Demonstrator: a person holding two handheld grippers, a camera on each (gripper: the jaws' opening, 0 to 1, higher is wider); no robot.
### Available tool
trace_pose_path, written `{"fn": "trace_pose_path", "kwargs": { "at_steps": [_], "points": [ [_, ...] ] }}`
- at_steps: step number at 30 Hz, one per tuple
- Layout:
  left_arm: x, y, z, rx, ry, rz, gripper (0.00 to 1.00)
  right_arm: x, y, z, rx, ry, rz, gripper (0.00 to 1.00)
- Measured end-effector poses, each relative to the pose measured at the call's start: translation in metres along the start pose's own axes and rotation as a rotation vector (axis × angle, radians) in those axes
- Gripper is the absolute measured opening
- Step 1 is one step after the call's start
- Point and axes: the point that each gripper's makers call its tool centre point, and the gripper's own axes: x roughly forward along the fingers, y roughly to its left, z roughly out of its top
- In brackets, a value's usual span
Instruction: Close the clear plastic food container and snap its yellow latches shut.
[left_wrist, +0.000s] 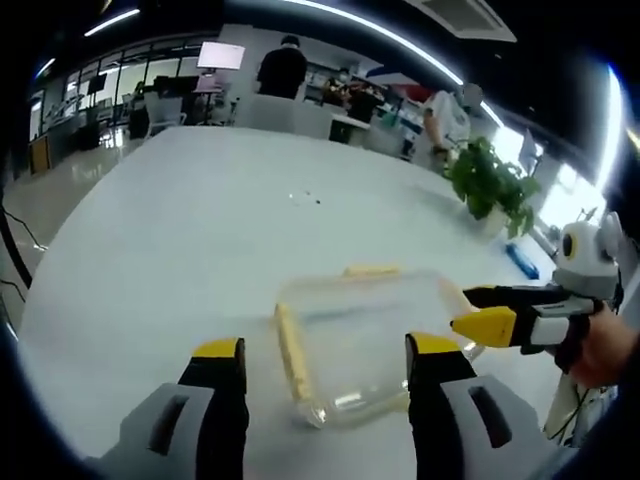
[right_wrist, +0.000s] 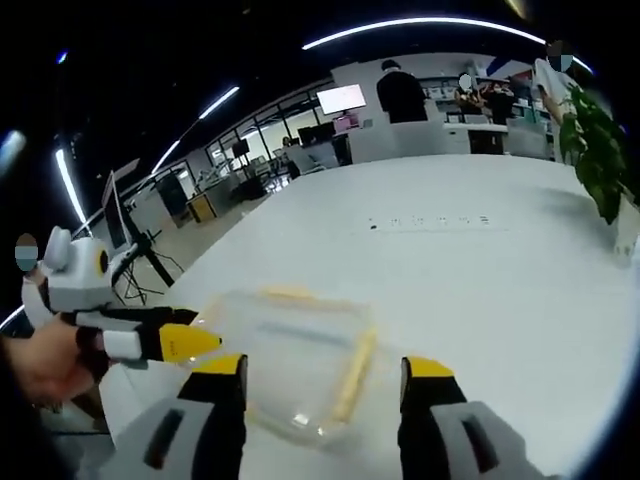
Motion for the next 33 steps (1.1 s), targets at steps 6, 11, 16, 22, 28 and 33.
{"fn": "trace_pose_path", "kwargs": {
  "at_steps": [6,11,16,22,28,33],
  "points": [
    [-0.011,0.001,0.004,0.029,-0.016,-0.029,0.82,-0.005,0.009,0.007,-0.060,-0.025,0.033,0.82],
    [-0.023,0.006,0.015,0.074,-0.050,-0.036,0.99,-0.011,0.013,0.013,-0.074,-0.045,0.045,0.95],
    [-0.037,0.009,0.020,0.106,-0.054,-0.036,0.99,-0.019,0.021,0.016,-0.146,-0.053,0.052,1.00],
    [-0.064,0.003,0.023,0.146,-0.071,-0.058,0.99,-0.039,0.037,0.018,-0.161,-0.071,0.060,1.00],
    [-0.095,0.003,0.018,0.183,-0.083,-0.070,0.99,-0.064,0.052,0.019,-0.204,-0.099,0.057,1.00],
    [-0.123,0.008,0.013,0.211,-0.090,-0.062,0.99,-0.089,0.061,0.015,-0.221,-0.113,0.046,1.00]
  ]
}}
